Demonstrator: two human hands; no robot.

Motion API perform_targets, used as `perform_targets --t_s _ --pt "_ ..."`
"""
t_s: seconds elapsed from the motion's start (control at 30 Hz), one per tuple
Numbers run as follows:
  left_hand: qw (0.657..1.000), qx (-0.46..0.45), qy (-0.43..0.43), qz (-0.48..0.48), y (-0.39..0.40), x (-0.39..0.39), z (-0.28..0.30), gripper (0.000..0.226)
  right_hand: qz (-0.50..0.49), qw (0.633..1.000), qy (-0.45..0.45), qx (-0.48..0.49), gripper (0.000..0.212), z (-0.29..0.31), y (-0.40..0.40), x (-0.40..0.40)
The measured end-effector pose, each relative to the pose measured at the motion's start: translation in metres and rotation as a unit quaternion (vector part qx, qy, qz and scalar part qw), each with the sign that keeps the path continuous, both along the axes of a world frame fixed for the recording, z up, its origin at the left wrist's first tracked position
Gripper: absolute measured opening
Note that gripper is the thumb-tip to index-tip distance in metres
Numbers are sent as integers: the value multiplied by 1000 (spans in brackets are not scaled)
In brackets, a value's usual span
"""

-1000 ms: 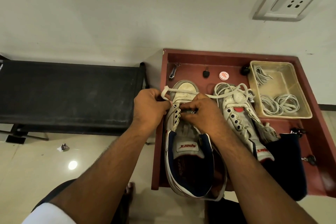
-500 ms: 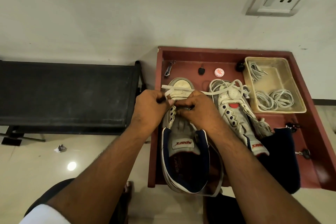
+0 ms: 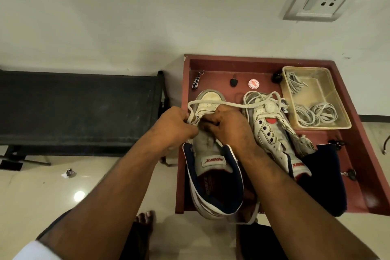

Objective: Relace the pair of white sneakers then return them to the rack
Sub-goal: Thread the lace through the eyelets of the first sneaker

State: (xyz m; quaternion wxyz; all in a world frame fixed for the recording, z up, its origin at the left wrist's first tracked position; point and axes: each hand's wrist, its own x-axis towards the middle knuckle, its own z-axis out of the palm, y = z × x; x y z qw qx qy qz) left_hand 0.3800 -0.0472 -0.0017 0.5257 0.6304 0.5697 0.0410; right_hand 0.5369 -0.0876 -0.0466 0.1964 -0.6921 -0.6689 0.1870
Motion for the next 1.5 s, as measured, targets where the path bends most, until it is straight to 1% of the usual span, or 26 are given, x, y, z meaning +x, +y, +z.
perform_targets --t_s 0.1,0.23,0.27,0.33,0.43,0.53,0.63,0.73,0.83,0.9,0.97,1.03,1.1,1.13,1.2,1.27,1.33,1.37,1.4,1.47,1.5 --pt "1000 -18 -24 2 2 -4 1 5 6 998 -38 55 12 -2 2 -4" --pt "997 -29 -45 48 1 -3 -1 12 8 997 -55 50 7 -3 4 -5" --pt "997 -16 -48 63 0 -2 -3 14 13 998 -51 41 8 -2 4 -4" --pt "995 41 -38 77 -5 1 -8 19 31 998 -51 10 11 2 5 -1" --pt "992 108 23 66 -8 4 -13 20 71 994 -57 -60 14 16 10 6" --pt "990 113 23 78 -7 4 -18 38 132 980 -56 -138 16 33 11 11" --pt "990 116 5 85 -10 7 -16 39 194 963 -92 -164 15 56 1 13" --pt "988 126 -5 87 -13 7 -15 36 233 952 -112 -166 12 84 -24 9" --pt "985 138 -13 100 -13 6 -15 44 278 938 -133 -157 16 106 -62 -3" --pt "984 148 -8 101 -15 6 -15 47 280 936 -118 -176 17 118 -90 -11" --pt "982 156 -12 103 -17 5 -14 46 285 934 -91 -196 16 130 -117 -18" --pt "981 167 -15 102 -20 5 -14 46 313 922 -71 -217 15 135 -142 -28" --pt "979 174 -10 101 -22 5 -14 44 352 903 -47 -241 13 131 -163 -38" --pt "979 178 -8 98 -23 4 -14 43 356 900 -37 -250 12 126 -172 -40" --pt "979 183 -11 87 -22 4 -14 40 322 916 -37 -236 13 113 -180 -37" --pt "982 173 -26 71 -19 1 -16 37 256 941 -32 -219 17 101 -181 -27" --pt "983 164 -44 68 -16 -2 -18 36 198 952 6 -234 29 91 -179 -16" --pt "984 157 -54 68 -15 -3 -19 34 173 955 24 -239 30 84 -178 -10" --pt "984 151 -63 69 -14 -4 -21 32 151 958 26 -242 26 78 -177 -3" --pt "985 144 -69 67 -12 -4 -23 27 123 960 -20 -250 16 59 -174 9" --pt "985 144 -71 63 -11 -4 -24 25 116 957 -45 -261 17 49 -171 14"
